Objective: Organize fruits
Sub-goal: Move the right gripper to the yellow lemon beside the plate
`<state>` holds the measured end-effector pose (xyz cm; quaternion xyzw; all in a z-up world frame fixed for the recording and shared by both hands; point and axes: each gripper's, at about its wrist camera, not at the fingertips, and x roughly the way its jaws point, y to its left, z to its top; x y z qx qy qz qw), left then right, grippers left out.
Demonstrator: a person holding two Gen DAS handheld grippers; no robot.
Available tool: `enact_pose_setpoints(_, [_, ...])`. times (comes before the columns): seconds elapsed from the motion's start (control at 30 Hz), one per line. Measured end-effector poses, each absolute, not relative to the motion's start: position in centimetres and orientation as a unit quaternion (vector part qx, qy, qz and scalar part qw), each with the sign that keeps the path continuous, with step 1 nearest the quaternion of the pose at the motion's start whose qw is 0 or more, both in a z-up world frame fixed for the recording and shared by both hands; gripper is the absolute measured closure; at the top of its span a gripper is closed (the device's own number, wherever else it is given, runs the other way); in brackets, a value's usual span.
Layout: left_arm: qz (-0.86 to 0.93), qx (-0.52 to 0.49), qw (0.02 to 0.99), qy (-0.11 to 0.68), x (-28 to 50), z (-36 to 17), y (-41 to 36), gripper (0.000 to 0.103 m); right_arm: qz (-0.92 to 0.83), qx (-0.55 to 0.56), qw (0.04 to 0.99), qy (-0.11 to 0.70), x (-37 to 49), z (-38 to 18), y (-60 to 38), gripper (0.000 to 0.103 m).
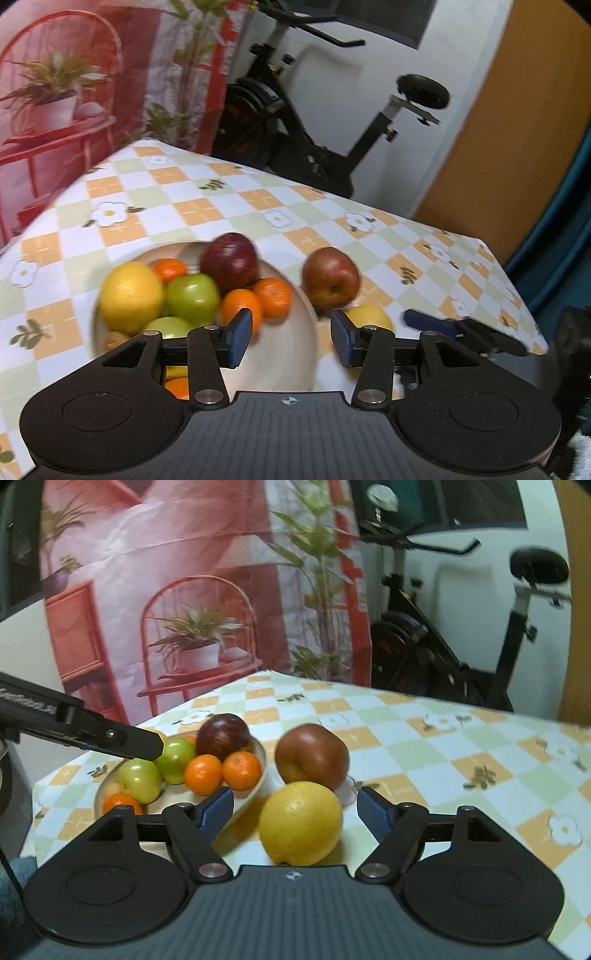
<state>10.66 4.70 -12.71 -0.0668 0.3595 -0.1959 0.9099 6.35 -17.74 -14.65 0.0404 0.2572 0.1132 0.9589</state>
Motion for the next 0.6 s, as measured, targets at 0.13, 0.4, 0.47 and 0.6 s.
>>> enact_pose_setpoints(0.13, [-0.223,-0.061,0.899,0.371,11.2,-12.9,3.0,0.053,0.111,0.055,0.954,0.273,6.9,-15.3,-18.3,0.026])
enact_pose_setpoints(0.4, [-0.250,-0.031,0.886,0.390,12.8,-13.8,-0.5,0.053,0.112,0.063,0.952,0.278,6.9,-15.9,-18.8,0.031])
enact_pose_setpoints(0.47, [-0.254,-0.027,0.881,0.399,13.3,-14.3,-1.1,0.053,0.116,0.064,0.950,0.282,6.9,-16.0,-18.7,0.036])
enact_pose_setpoints(0.6, [-0.254,-0.023,0.872,0.417,14.0,-15.1,-1.9,0.053,0.125,0.058,0.948,0.288,7.0,-16.2,-18.4,0.043])
